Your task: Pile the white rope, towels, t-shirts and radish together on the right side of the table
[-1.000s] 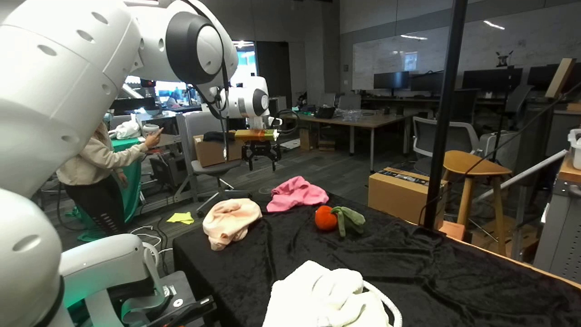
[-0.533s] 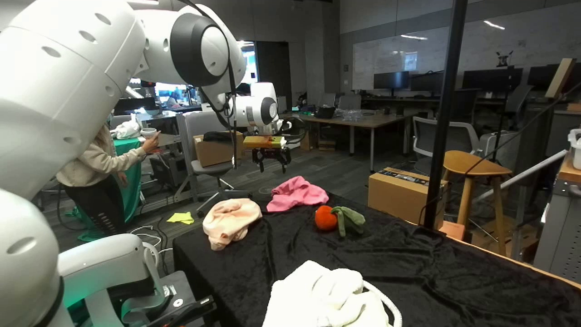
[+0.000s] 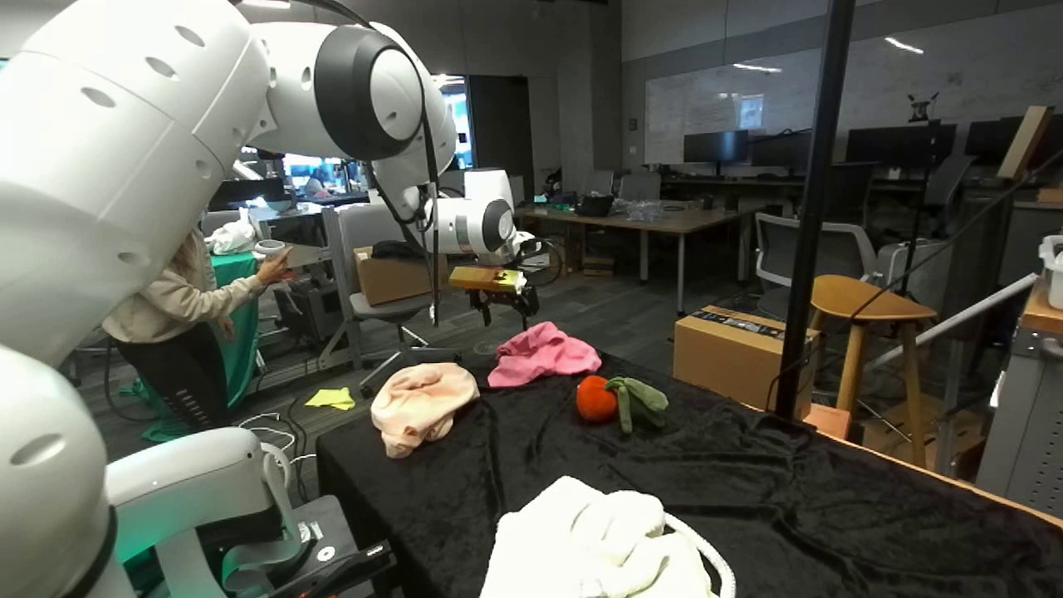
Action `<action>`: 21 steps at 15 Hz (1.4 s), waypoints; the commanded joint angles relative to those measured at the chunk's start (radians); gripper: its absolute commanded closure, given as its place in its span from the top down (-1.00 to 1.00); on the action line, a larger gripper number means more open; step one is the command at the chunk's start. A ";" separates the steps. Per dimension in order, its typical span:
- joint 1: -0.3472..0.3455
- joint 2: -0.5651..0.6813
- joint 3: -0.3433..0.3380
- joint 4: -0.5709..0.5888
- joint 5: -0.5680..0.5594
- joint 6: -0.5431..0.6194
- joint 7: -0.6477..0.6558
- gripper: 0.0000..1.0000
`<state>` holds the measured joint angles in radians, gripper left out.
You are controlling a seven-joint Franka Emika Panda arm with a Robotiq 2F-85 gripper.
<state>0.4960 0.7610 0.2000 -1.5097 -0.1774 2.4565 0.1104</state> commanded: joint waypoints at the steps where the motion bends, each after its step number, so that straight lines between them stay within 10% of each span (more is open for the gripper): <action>1: -0.001 -0.001 -0.002 -0.027 0.020 0.044 0.012 1.00; 21: 0.051 0.132 -0.070 0.162 -0.011 -0.026 0.031 1.00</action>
<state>0.5264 0.8525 0.1516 -1.4303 -0.1745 2.4573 0.1156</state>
